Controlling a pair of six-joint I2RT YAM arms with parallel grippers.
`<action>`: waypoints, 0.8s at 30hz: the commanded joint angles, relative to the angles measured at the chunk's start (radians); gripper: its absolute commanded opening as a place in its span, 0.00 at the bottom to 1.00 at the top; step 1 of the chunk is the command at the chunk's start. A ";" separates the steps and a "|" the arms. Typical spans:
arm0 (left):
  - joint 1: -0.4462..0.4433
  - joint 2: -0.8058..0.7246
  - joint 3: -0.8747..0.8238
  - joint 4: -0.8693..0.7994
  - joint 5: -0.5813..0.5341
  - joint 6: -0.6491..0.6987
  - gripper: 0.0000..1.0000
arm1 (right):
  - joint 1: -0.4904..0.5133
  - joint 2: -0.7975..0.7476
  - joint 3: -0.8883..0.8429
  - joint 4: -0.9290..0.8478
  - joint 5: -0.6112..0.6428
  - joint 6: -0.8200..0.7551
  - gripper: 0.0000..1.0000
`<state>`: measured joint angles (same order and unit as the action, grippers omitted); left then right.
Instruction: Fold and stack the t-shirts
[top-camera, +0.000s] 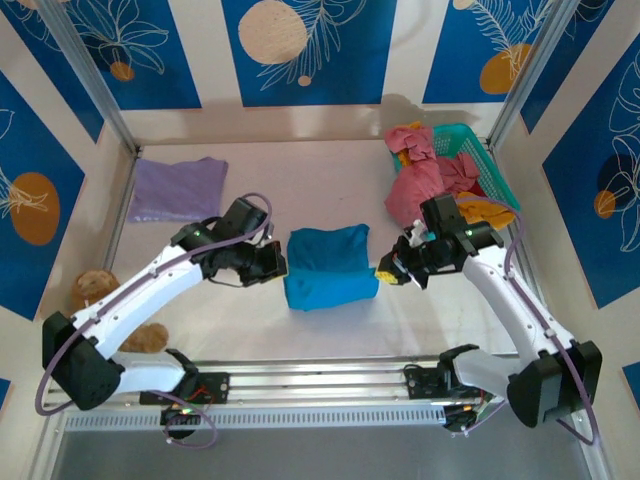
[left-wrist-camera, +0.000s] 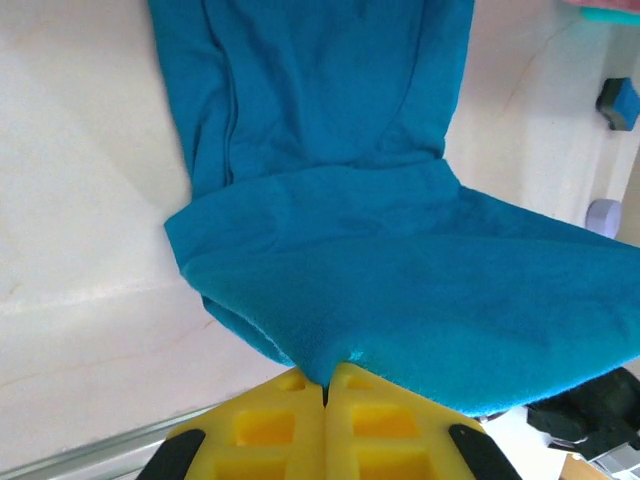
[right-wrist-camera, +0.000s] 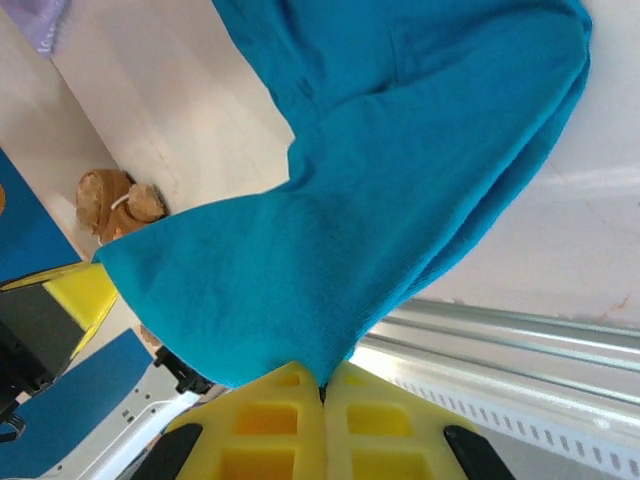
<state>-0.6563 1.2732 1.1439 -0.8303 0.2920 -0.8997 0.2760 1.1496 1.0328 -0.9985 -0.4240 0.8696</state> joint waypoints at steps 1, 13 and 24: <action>0.051 0.032 0.066 -0.014 0.075 0.077 0.00 | -0.029 0.037 0.053 0.014 -0.043 -0.052 0.00; 0.192 0.233 0.188 -0.037 0.186 0.210 0.00 | -0.089 0.283 0.238 0.055 -0.041 -0.117 0.00; 0.314 0.533 0.431 -0.052 0.258 0.329 0.00 | -0.080 0.627 0.509 0.057 0.032 -0.180 0.00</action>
<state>-0.3611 1.7649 1.4971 -0.8417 0.5179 -0.6361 0.1886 1.7275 1.4639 -0.9276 -0.4118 0.7269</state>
